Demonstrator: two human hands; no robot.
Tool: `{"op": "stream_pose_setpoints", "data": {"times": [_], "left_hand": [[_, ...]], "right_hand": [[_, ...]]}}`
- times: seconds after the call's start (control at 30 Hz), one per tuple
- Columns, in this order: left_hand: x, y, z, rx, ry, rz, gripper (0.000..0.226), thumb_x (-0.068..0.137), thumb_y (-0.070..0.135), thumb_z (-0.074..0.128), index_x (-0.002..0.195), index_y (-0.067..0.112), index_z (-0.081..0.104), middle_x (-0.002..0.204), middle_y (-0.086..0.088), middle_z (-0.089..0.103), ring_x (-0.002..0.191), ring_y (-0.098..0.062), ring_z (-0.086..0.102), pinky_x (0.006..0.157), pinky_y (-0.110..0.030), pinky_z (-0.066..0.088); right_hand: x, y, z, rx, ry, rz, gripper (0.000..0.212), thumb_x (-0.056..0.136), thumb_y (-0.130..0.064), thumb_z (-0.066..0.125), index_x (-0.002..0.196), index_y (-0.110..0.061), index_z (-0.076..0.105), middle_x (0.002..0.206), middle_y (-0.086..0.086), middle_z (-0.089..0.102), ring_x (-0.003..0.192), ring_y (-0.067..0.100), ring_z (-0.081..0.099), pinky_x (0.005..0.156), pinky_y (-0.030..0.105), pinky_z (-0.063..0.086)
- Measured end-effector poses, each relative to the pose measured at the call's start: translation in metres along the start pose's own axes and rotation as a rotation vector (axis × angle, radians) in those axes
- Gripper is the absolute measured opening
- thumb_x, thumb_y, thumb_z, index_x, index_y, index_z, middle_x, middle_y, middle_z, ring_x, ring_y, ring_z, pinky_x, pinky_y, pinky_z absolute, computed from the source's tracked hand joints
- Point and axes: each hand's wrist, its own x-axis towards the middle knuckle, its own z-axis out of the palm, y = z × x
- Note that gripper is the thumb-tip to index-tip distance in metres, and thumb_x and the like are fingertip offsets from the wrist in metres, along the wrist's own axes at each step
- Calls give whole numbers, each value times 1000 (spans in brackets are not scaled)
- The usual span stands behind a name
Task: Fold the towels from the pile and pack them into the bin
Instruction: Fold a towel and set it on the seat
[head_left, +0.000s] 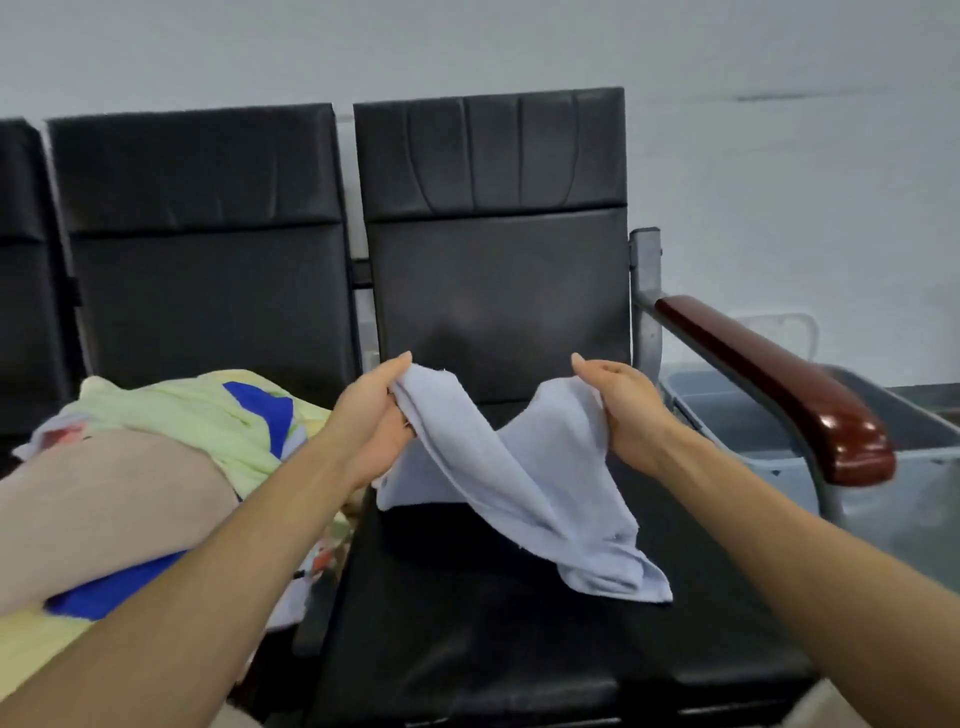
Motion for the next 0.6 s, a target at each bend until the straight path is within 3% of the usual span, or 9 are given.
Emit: {"op": "stream_pose_setpoints", "data": {"times": [0.07,0.17,0.33,0.5,0.6], "left_hand": [[-9,34,11,39,41,95,36,100,27,50,115,-3,62,113,-17,69,106,-27,67,91,-37,51],[-28,83,28,132,132,234,30,99,29,53,109,3,63,109,-14,70,102,-24,67,90,-36,52],[-61,140,43,213,234,400,25,101,25,49,113,7,62,108,-10,67,98,-21,64,81,-31,53],[-88,169,44,290,360,413,26,98,13,48,120,6,60,114,-11,67,106,-26,64,99,-38,50],[-99,182,36,319,369,385,30,98,4,38,124,-1,54,114,-15,65,101,-27,63,88,-35,54]], "right_hand": [[-6,-29,2,-33,15,-132,21,86,-21,69,106,-15,65,113,4,64,103,21,61,93,40,51],[-18,-72,4,-79,104,-298,18,87,-13,64,100,-25,71,108,-4,65,104,18,59,92,36,51],[-37,-128,0,-210,210,-553,23,87,-5,55,95,-21,69,89,-8,65,85,11,59,68,19,45],[-55,-162,-13,-306,239,-617,22,84,-11,55,94,-24,69,96,-10,66,87,7,59,69,21,44],[-60,-175,-25,-267,279,-596,24,80,-10,59,94,-25,71,101,-9,66,95,11,57,75,23,43]]}}
